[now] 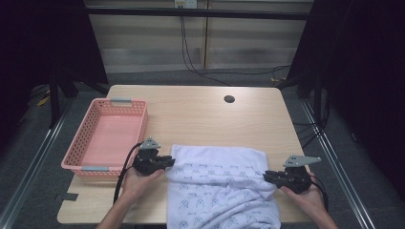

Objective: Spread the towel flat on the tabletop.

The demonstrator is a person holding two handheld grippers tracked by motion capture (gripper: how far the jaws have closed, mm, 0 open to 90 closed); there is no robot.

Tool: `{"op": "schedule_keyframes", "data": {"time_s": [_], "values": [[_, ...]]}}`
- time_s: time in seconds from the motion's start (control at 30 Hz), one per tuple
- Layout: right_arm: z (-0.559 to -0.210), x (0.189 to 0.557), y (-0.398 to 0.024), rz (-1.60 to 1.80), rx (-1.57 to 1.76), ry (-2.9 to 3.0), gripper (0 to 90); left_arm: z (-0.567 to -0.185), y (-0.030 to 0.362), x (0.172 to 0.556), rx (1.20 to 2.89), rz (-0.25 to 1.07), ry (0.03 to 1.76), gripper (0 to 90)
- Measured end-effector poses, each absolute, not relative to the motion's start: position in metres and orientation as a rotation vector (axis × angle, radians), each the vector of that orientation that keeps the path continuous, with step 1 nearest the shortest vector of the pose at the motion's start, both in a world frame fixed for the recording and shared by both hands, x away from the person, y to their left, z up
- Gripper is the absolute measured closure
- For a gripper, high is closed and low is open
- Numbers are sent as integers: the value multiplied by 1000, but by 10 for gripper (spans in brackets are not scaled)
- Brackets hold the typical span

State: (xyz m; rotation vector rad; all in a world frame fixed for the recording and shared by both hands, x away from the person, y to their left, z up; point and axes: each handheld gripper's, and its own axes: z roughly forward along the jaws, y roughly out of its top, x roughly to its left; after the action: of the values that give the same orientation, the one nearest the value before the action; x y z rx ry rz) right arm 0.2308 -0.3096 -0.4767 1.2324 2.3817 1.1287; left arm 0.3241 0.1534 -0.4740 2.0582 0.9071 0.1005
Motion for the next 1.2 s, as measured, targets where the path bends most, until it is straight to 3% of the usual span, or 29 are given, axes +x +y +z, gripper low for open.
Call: {"op": "schedule_keyframes", "data": {"time_s": [0.17,0.23,0.33,0.4,0.6,0.73,0.87,0.9,0.93,1.03,1.2], "values": [[-465,258,-314,1173,1275,2238,560,-475,141,337,2067,146,943,615],[-465,275,-313,1165,1290,2224,540,-478,124,337,2093,198,967,600],[-473,304,-308,1141,1315,2230,521,-485,119,344,2123,117,929,553],[-482,317,-305,1126,1332,2242,500,-489,124,347,2104,143,982,530],[-499,327,-299,1043,1338,2283,474,-497,137,350,2076,134,1044,494],[-503,323,-298,1006,1347,2302,507,-499,138,353,2062,159,1057,454],[-504,322,-298,1029,1324,2306,729,-502,137,357,2069,164,1055,444],[-504,321,-299,1051,1331,2312,780,-502,135,358,2075,149,1040,462],[-504,321,-299,1060,1331,2323,828,-502,133,357,2099,138,1006,535],[-503,321,-299,1118,1345,2335,857,-502,126,355,2145,104,939,826],[-483,316,-307,1269,1347,2266,862,-493,131,354,2044,35,930,872]]}}
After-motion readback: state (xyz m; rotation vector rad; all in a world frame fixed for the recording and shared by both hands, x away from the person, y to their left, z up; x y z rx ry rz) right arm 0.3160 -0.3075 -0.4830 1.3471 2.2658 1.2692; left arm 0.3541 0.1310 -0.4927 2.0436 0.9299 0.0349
